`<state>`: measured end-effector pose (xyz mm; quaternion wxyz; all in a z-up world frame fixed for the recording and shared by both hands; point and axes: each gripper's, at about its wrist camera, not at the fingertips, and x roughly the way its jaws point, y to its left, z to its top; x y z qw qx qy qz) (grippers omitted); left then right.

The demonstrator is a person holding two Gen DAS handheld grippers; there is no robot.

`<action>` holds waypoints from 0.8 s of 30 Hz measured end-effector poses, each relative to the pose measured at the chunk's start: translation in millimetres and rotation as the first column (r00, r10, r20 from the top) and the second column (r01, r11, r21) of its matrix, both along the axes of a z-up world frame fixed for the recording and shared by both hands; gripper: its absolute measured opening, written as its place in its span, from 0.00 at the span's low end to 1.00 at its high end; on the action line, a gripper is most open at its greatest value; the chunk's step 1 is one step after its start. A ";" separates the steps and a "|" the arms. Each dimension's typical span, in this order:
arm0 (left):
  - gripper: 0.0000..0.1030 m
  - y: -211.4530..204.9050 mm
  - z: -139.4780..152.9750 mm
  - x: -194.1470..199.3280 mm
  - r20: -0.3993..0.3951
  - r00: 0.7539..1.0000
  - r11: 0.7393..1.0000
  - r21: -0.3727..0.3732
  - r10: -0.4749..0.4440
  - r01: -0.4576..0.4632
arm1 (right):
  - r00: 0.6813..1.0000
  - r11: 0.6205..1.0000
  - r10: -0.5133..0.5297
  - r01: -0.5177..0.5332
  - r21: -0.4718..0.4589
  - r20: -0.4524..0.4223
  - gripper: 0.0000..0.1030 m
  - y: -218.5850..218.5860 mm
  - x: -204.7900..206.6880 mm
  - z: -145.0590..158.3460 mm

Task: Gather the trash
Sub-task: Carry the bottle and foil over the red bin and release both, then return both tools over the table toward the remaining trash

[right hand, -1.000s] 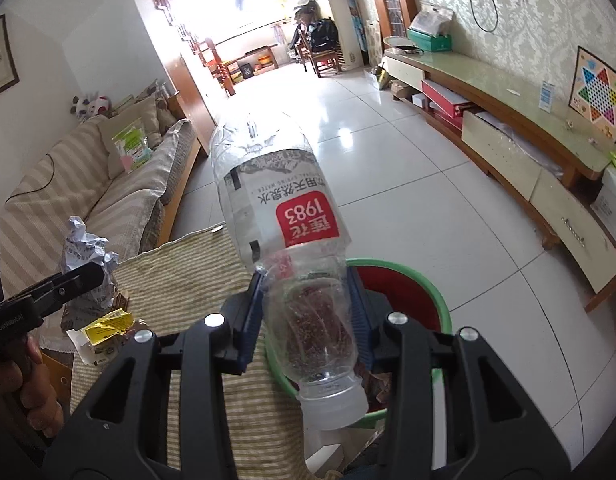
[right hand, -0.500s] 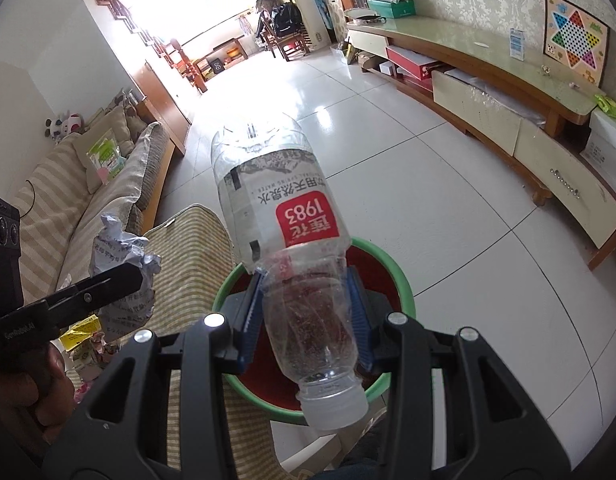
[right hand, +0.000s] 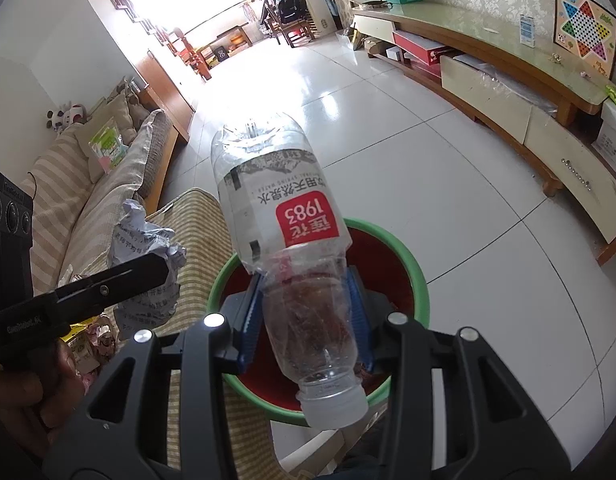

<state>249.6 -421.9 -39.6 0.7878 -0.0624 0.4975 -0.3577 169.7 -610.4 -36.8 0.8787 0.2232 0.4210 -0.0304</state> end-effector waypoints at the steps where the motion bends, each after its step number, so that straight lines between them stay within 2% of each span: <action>1: 0.52 1.6 -0.6 1.6 -0.002 1.000 1.000 -0.001 0.004 -0.004 | 1.000 1.000 0.003 -0.003 -0.001 -0.002 0.37 0.6 0.5 -1.1; 5: 0.53 2.5 0.7 5.7 -0.013 1.000 1.000 -0.022 0.018 -0.019 | 1.000 1.000 0.008 -0.008 0.000 -0.007 0.38 3.3 3.1 -3.0; 7: 0.62 6.7 1.7 8.0 -0.013 1.000 0.999 -0.026 0.026 -0.027 | 1.000 1.000 0.011 -0.011 0.000 -0.009 0.41 4.0 4.4 -3.8; 8: 0.73 8.1 2.8 8.4 -0.009 0.999 0.999 -0.028 0.034 -0.034 | 1.000 1.000 0.015 -0.015 0.001 -0.012 0.56 5.1 4.9 -4.4; 9: 0.79 9.6 4.2 8.6 -0.003 0.999 0.999 -0.033 0.040 -0.040 | 1.000 1.000 0.013 -0.013 -0.005 -0.010 0.64 6.2 5.3 -3.9; 10: 0.82 10.9 5.5 8.9 0.000 0.999 0.998 -0.041 0.044 -0.044 | 1.000 1.000 0.009 -0.009 -0.018 -0.007 0.76 5.7 6.4 -2.4; 11: 0.83 12.3 6.6 9.4 -0.002 0.999 0.998 -0.048 0.047 -0.047 | 1.000 1.000 0.010 -0.010 -0.028 -0.001 0.82 6.7 6.5 -0.8; 14: 0.84 19.6 8.5 12.7 -0.012 0.998 0.996 -0.074 0.057 -0.058 | 1.000 1.000 0.013 -0.013 -0.027 0.014 0.91 8.5 6.2 1.9; 22: 0.85 36.7 21.9 11.2 0.013 0.996 0.992 -0.095 0.086 -0.084 | 1.000 0.999 0.021 -0.020 -0.045 0.023 0.95 15.6 6.0 9.3; 24: 0.91 42.0 26.7 10.6 0.023 0.996 0.992 -0.087 0.090 -0.088 | 1.000 0.998 0.017 -0.015 -0.060 0.024 0.95 19.0 5.8 12.6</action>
